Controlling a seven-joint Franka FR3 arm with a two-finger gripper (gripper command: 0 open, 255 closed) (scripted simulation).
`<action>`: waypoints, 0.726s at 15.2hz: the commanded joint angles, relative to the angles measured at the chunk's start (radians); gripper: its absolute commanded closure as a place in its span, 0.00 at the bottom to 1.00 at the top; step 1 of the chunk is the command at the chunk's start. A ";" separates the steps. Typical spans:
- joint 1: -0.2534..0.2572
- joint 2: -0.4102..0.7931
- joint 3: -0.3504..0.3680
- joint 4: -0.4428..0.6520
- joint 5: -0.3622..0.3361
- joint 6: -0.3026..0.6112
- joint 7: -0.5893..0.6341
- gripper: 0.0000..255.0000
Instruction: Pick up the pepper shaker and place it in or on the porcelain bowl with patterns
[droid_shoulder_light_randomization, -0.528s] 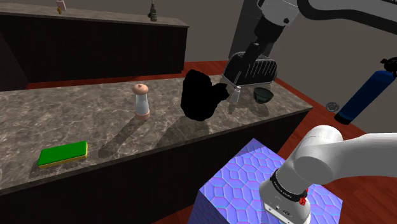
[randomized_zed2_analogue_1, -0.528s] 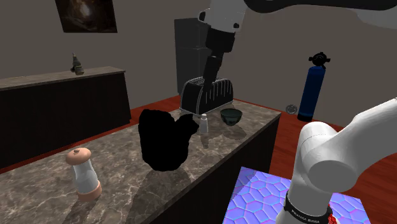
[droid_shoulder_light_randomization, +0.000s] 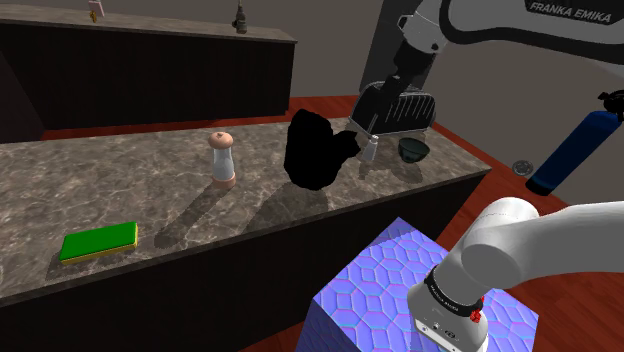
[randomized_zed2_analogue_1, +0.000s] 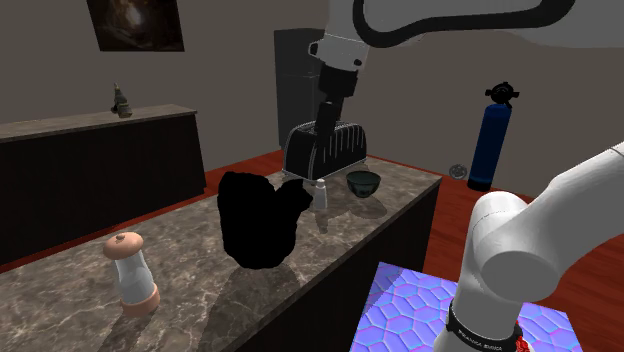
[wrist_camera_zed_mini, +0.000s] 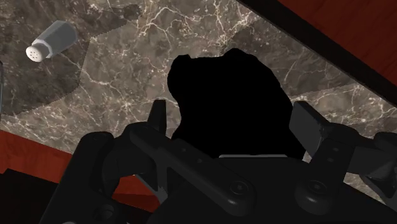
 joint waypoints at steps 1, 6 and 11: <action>-0.012 0.020 -0.041 -0.024 -0.010 0.040 -0.037 0.00; -0.033 0.126 -0.140 -0.025 -0.022 0.135 -0.125 0.00; -0.044 0.259 -0.240 0.003 -0.012 0.224 -0.221 0.00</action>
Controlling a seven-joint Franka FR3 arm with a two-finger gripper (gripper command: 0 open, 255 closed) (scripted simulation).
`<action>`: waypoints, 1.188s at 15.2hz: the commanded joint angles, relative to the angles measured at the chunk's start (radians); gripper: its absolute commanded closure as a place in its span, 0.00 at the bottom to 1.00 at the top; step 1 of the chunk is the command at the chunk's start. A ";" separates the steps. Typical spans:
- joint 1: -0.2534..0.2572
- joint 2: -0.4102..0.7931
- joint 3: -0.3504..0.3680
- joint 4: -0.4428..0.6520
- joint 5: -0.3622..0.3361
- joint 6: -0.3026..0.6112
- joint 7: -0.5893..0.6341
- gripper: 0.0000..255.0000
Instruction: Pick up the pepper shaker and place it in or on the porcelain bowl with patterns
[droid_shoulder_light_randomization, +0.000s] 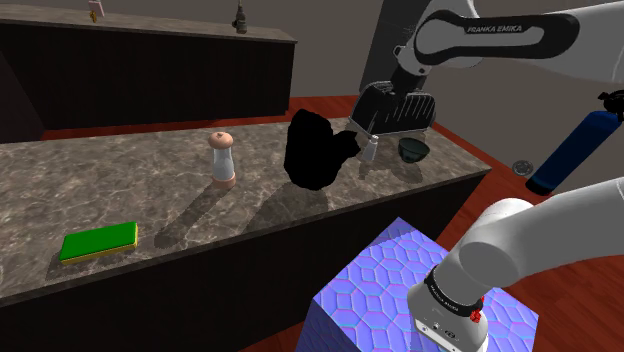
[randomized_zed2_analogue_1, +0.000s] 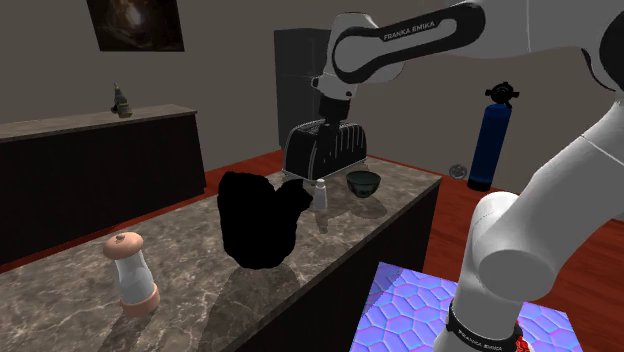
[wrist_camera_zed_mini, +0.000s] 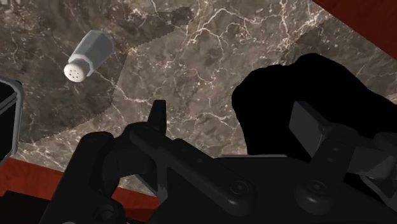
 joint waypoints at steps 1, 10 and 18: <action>-0.001 0.069 -0.042 0.020 0.011 0.043 -0.042 0.00; -0.001 0.376 -0.211 0.154 0.146 0.155 -0.263 0.00; -0.051 0.657 -0.273 0.312 0.342 0.182 -0.461 0.00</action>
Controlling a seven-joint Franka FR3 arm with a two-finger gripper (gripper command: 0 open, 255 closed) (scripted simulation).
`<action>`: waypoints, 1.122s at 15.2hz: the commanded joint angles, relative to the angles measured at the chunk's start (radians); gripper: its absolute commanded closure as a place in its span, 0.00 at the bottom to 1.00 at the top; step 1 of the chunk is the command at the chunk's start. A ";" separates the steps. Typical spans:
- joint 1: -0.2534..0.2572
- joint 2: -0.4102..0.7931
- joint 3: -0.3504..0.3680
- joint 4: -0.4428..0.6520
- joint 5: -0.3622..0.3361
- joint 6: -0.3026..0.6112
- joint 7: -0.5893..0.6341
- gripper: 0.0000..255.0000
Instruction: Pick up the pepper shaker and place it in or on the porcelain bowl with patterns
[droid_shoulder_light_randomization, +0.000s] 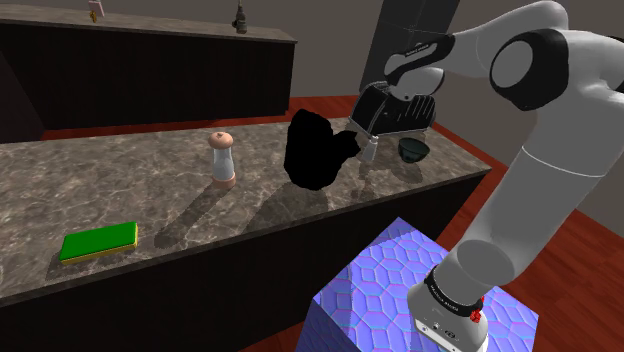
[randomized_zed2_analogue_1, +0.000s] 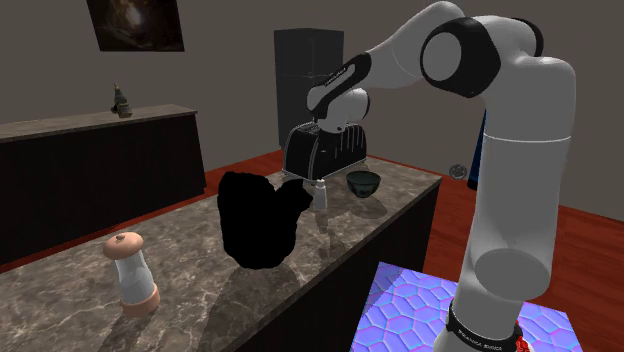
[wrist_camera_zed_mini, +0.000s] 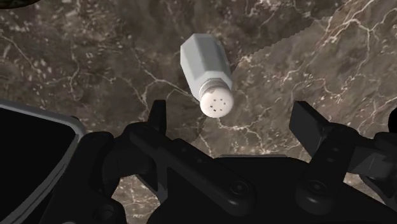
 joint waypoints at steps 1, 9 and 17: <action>-0.009 0.034 0.000 0.013 0.026 0.011 -0.024 0.00; -0.012 0.080 0.013 -0.011 0.066 0.071 -0.050 0.00; -0.012 0.080 0.013 -0.011 0.066 0.071 -0.050 1.00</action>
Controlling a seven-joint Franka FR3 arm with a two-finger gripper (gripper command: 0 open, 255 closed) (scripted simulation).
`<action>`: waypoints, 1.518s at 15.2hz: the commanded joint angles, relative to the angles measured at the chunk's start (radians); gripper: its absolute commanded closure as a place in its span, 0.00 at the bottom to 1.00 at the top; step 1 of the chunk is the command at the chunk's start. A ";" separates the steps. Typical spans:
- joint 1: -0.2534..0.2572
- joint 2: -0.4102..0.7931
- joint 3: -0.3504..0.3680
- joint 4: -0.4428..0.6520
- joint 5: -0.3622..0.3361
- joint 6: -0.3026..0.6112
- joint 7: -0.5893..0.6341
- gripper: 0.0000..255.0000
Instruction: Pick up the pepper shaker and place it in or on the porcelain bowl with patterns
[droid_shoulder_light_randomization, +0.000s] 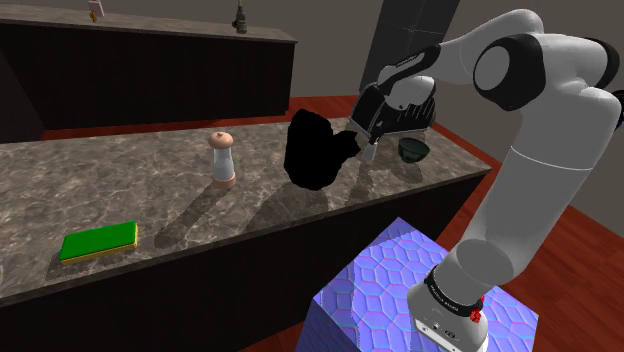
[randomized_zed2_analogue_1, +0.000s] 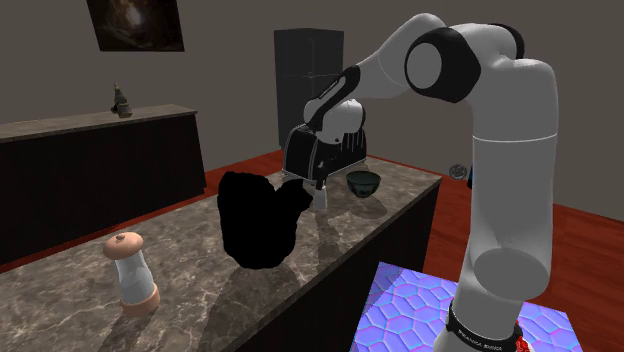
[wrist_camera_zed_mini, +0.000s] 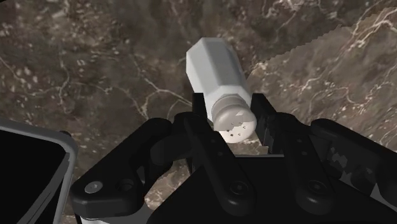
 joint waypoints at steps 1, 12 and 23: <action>0.000 0.000 0.000 0.000 0.000 0.000 0.000 1.00; 0.006 -0.036 -0.008 0.028 -0.035 -0.055 0.030 1.00; 0.014 -0.098 -0.017 0.109 -0.093 -0.183 0.083 1.00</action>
